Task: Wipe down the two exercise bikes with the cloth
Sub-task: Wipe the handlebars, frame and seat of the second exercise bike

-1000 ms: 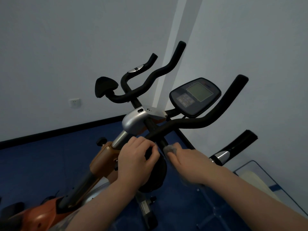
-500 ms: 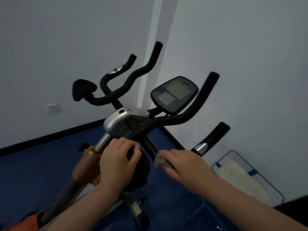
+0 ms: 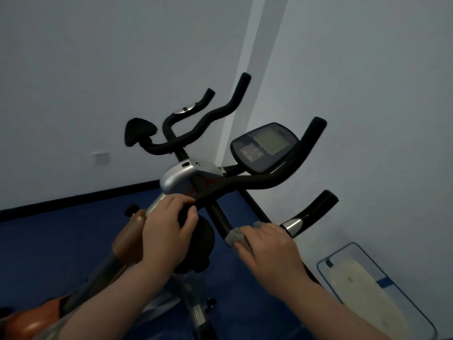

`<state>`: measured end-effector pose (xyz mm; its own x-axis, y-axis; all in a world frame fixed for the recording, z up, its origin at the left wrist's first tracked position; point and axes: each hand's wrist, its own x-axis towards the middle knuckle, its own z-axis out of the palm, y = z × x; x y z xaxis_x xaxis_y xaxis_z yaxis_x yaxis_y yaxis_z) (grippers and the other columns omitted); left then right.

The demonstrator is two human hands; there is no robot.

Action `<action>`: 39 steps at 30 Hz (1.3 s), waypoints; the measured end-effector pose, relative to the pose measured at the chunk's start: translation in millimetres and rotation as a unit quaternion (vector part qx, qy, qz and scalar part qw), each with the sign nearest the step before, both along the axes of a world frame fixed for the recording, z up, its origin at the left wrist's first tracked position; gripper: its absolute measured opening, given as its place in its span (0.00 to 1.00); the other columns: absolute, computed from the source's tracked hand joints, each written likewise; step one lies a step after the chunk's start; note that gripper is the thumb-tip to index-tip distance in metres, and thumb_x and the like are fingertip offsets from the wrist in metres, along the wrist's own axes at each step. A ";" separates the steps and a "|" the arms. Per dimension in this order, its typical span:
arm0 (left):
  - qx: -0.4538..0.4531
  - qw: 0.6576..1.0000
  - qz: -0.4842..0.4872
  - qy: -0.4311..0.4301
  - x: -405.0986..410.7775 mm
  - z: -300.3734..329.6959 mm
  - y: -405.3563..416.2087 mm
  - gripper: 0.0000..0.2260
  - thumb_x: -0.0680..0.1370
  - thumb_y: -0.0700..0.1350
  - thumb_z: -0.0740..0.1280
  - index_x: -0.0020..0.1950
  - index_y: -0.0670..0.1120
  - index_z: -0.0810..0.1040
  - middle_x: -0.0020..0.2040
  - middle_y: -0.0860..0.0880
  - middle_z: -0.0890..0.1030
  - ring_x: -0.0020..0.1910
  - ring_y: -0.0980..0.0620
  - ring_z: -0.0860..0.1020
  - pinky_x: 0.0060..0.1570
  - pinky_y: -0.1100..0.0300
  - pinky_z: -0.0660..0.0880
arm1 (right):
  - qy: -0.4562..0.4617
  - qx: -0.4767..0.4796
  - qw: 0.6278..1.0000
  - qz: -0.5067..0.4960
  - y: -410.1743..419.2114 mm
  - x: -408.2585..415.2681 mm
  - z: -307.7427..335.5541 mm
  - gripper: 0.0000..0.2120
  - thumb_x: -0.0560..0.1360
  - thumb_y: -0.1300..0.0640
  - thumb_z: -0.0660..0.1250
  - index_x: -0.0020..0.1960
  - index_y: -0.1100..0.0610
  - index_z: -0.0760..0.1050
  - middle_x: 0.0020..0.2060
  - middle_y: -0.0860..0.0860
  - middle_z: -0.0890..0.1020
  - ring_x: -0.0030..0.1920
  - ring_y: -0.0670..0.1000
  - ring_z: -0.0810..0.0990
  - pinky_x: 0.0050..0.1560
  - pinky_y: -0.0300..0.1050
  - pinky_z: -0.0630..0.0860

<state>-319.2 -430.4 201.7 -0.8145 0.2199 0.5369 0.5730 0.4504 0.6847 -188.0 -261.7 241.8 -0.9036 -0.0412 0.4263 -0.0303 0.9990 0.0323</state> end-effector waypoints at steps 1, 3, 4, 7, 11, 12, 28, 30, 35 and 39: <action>0.002 1.000 0.004 -0.011 1.2 1.0 0.2 0.05 0.77 0.44 0.67 0.52 0.52 0.78 0.47 0.60 0.75 0.47 0.61 0.74 0.44 0.65 0.68 | -0.017 -0.006 1.000 0.005 3.8 0.0 4.5 0.14 0.77 0.45 0.58 0.44 0.51 0.78 0.30 0.45 0.78 0.33 0.48 0.77 0.42 0.39 0.70; 0.001 1.000 0.012 -0.026 3.6 2.9 0.1 0.07 0.78 0.46 0.65 0.54 0.52 0.79 0.47 0.61 0.76 0.46 0.62 0.74 0.43 0.65 0.68 | -0.051 -0.087 0.995 -0.001 10.1 -3.6 16.0 0.15 0.79 0.42 0.55 0.50 0.48 0.76 0.31 0.43 0.78 0.32 0.44 0.75 0.34 0.38 0.66; 0.002 0.999 0.015 -0.033 4.1 3.3 0.1 0.07 0.78 0.46 0.64 0.55 0.52 0.79 0.47 0.62 0.76 0.46 0.63 0.74 0.43 0.66 0.68 | -0.060 -0.150 0.987 -0.014 12.3 -8.5 22.1 0.15 0.79 0.40 0.54 0.53 0.45 0.75 0.34 0.41 0.79 0.34 0.42 0.76 0.33 0.36 0.66; 0.008 0.999 0.018 -0.048 5.5 3.8 1.0 0.10 0.80 0.49 0.60 0.55 0.53 0.80 0.48 0.63 0.76 0.48 0.66 0.72 0.44 0.76 0.65 | -0.018 -0.262 0.965 -0.003 17.9 -33.5 36.1 0.16 0.78 0.37 0.53 0.58 0.41 0.72 0.40 0.38 0.79 0.41 0.37 0.76 0.38 0.30 0.68; 0.022 0.998 0.002 -0.055 6.7 4.3 0.3 0.12 0.80 0.49 0.59 0.57 0.52 0.80 0.51 0.59 0.79 0.51 0.68 0.71 0.50 0.82 0.62 | 0.070 -0.215 0.974 -0.004 10.7 -84.6 54.9 0.16 0.79 0.41 0.57 0.63 0.46 0.70 0.43 0.41 0.76 0.40 0.43 0.73 0.34 0.34 0.64; 0.024 0.998 -0.005 -0.054 7.2 3.5 -1.0 0.12 0.80 0.51 0.58 0.57 0.52 0.80 0.52 0.59 0.80 0.51 0.68 0.72 0.51 0.82 0.62 | 0.095 -0.189 0.977 -0.017 7.6 -97.3 58.8 0.16 0.79 0.42 0.58 0.62 0.48 0.68 0.42 0.44 0.76 0.39 0.44 0.72 0.32 0.35 0.63; 0.083 0.993 -0.066 -0.054 -6.3 -8.8 -3.8 0.06 0.76 0.53 0.62 0.42 0.56 0.78 0.51 0.65 0.76 0.55 0.66 0.74 0.52 0.70 0.69 | -0.310 -0.102 0.945 -0.006 -1.9 -174.5 67.8 0.09 0.72 0.41 0.70 0.51 0.39 0.82 0.39 0.42 0.82 0.40 0.41 0.78 0.38 0.38 0.73; 0.087 0.992 -0.071 -0.053 -7.4 -9.3 -3.6 0.07 0.76 0.52 0.62 0.42 0.55 0.78 0.51 0.64 0.76 0.55 0.65 0.74 0.52 0.70 0.69 | -0.270 -0.083 0.959 -0.025 -7.7 -181.8 63.2 0.10 0.70 0.43 0.72 0.51 0.40 0.83 0.43 0.43 0.83 0.45 0.44 0.80 0.42 0.38 0.71; 0.089 0.991 -0.079 -0.058 -9.2 -8.7 -4.4 0.08 0.76 0.52 0.61 0.41 0.54 0.78 0.51 0.64 0.76 0.55 0.65 0.73 0.53 0.70 0.68 | -0.182 -0.153 0.971 -0.037 -15.0 -185.3 48.2 0.10 0.69 0.47 0.74 0.49 0.43 0.76 0.44 0.44 0.79 0.47 0.47 0.78 0.43 0.41 0.69; 0.090 0.989 -0.091 -0.068 -7.8 -8.1 -5.6 0.10 0.76 0.54 0.61 0.41 0.53 0.78 0.52 0.64 0.77 0.56 0.64 0.74 0.52 0.63 0.72 | -0.295 -0.167 0.941 -0.025 -0.7 -178.1 66.5 0.09 0.68 0.46 0.76 0.41 0.40 0.76 0.42 0.41 0.79 0.45 0.43 0.78 0.41 0.38 0.72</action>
